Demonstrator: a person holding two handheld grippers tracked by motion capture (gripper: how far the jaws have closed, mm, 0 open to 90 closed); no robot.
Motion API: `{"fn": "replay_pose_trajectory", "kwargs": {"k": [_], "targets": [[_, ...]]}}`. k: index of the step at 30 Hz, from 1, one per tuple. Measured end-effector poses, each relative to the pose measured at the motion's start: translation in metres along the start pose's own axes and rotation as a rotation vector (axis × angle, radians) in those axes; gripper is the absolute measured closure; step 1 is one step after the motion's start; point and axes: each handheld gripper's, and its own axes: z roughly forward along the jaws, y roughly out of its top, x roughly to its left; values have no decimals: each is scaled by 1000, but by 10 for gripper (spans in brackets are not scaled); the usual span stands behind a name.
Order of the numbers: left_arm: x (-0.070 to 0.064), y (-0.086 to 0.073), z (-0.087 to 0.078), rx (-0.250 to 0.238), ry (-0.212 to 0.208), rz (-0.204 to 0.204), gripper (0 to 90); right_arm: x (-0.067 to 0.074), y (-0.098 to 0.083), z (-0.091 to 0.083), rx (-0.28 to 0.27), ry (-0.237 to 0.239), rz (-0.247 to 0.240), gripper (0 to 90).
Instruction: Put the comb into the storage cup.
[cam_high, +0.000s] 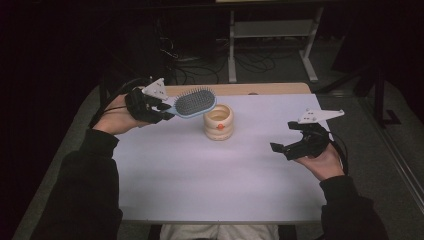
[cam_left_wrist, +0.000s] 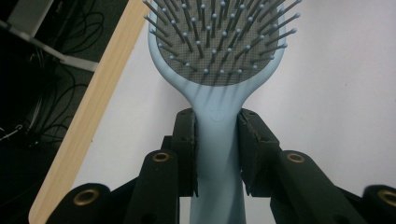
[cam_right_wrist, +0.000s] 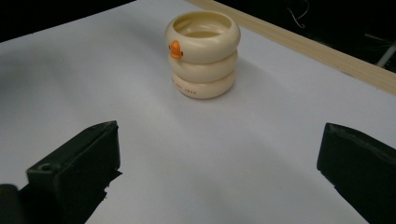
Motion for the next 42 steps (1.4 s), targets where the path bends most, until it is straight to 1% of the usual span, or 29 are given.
{"fn": "replay_pose_trajectory", "kwargs": {"k": [12, 14, 16, 19, 23, 27, 28, 30, 33, 36, 40, 42], "targets": [[-4, 11, 7, -9, 8, 20, 702, 3, 35, 8, -6, 38, -29, 0], [-5, 12, 8, -12, 7, 15, 702, 4, 39, 10, -5, 43, -35, 0], [-5, 13, 9, -12, 9, 18, 702, 5, 43, 11, -3, 47, -38, 0], [-6, 14, 11, -18, 0, 17, 702, 6, 48, 15, 2, 51, -45, 0], [-7, 17, 14, -24, -6, 23, 702, 10, 54, 21, 20, 56, -60, 0], [-8, 20, 17, -33, -6, 30, 702, 13, 61, 26, 16, 72, -70, 0], [-9, 20, 17, -38, -7, 27, 702, 14, 63, 27, 13, 77, -70, 0], [-10, 22, 19, -35, -8, 34, 702, 15, 67, 29, 8, 81, -72, 0], [-12, 23, 21, -29, -15, 40, 702, 16, 73, 33, 20, 64, -69, 0], [-14, 23, 24, -20, -13, 53, 702, 17, 78, 37, 21, 62, -65, 0], [-16, 26, 26, -31, -9, 54, 702, 18, 83, 42, 12, 72, -58, 0], [-16, 27, 28, -33, -7, 61, 702, 18, 85, 45, 8, 76, -55, 0]]}}
